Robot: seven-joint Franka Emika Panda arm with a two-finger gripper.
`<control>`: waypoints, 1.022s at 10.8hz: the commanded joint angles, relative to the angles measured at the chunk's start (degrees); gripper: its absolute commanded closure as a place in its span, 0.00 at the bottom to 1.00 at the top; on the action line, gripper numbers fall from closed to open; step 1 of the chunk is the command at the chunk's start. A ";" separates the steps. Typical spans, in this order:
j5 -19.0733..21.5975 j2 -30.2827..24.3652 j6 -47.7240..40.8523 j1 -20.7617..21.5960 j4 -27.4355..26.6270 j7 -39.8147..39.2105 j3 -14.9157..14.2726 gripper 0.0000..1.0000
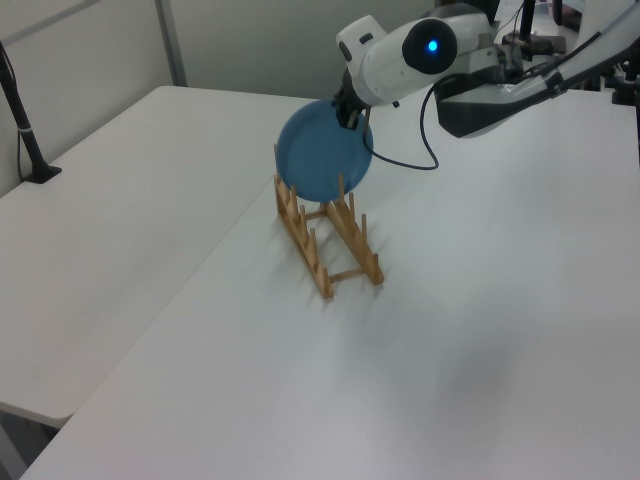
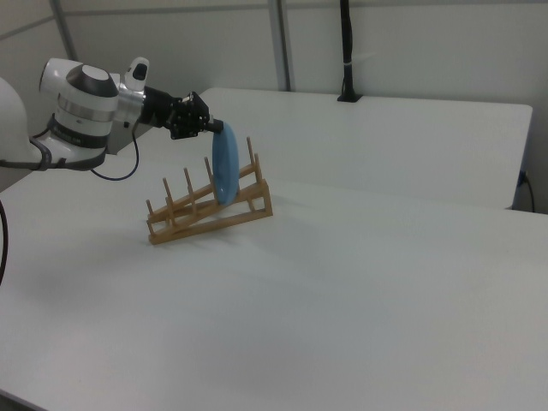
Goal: Place plate in plate rack
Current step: 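Open the gripper to release the plate in the rack slot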
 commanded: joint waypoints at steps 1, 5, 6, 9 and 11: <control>-1.61 0.76 -1.94 0.78 1.15 2.51 -0.16 0.46; -1.18 0.33 -1.59 0.95 2.80 12.66 0.27 0.00; -1.08 -0.11 -1.41 0.87 3.17 18.89 1.76 0.00; 10.54 -5.63 -1.32 -0.97 0.99 24.93 5.63 0.00; 26.08 -11.25 -2.28 -6.30 -2.96 21.00 9.91 0.00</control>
